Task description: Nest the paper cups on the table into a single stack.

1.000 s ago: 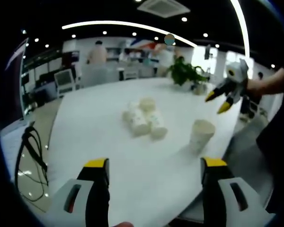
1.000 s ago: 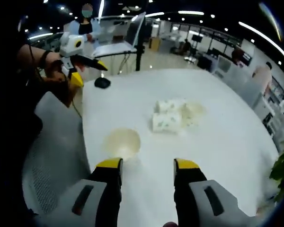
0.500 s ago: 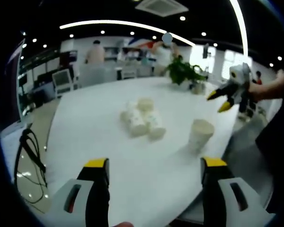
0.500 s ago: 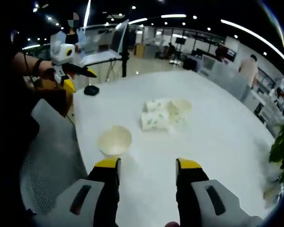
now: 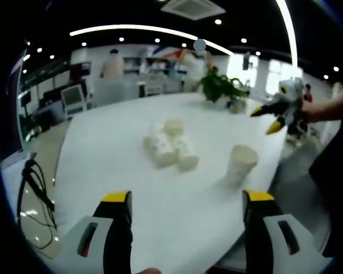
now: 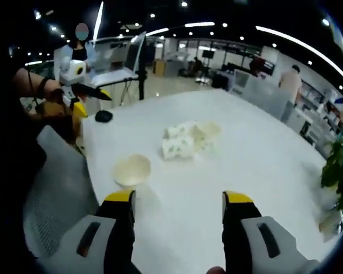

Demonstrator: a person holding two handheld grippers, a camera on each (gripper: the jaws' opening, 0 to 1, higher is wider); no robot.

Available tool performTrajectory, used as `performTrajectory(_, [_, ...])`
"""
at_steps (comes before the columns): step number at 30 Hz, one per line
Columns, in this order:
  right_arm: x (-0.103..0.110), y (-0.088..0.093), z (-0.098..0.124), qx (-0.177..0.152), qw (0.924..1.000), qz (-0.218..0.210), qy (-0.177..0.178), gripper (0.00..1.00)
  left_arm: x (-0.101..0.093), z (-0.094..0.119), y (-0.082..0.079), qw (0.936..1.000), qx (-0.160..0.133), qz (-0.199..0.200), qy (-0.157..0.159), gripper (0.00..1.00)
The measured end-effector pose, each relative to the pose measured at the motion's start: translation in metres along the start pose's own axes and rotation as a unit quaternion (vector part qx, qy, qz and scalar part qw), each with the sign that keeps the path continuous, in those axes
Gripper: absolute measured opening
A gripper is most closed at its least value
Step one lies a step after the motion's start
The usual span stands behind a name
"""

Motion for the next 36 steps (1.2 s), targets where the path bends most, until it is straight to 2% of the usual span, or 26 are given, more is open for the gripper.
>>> performTrajectory(3, [-0.004,0.0,0.0,-0.007,0.9997,-0.023,0.004,0.68,0.0,-0.001,-0.003,1.0,0.0,-0.005,0.001,0.78])
performTrajectory(8, [-0.006,0.0,0.003,-0.011,0.9994,-0.033,0.007,0.73,0.002,-0.002,-0.01,1.0,-0.004,-0.009,0.0,0.78])
performTrajectory(14, [-0.006,0.0,0.002,-0.017,0.9991,-0.036,0.01,0.79,0.003,-0.004,-0.018,0.9998,-0.003,-0.018,0.003,0.78])
performTrajectory(21, [-0.007,0.002,0.001,-0.015,0.9995,-0.027,0.008,0.88,0.007,-0.003,-0.036,0.9993,-0.009,-0.036,0.0,0.77])
performTrajectory(28, [-0.005,0.008,0.0,-0.013,0.9995,-0.021,0.019,1.0,0.008,-0.009,-0.044,0.9988,0.0,-0.048,0.008,0.77])
performTrajectory(36, [0.002,0.012,0.0,-0.015,0.9997,-0.019,0.01,1.0,0.011,-0.016,-0.057,0.9982,0.005,-0.057,0.015,0.77])
Point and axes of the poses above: the point that each gripper's makers call its tool centre point, and the gripper's own axes: z roughly backward along the fingers, x roughly to its left, y roughly out of its underside, the point moved 8 cm from there along z, roughly backward along the fingers, and after that the axes turned 11 degrees about y, right-handed, at the moved point
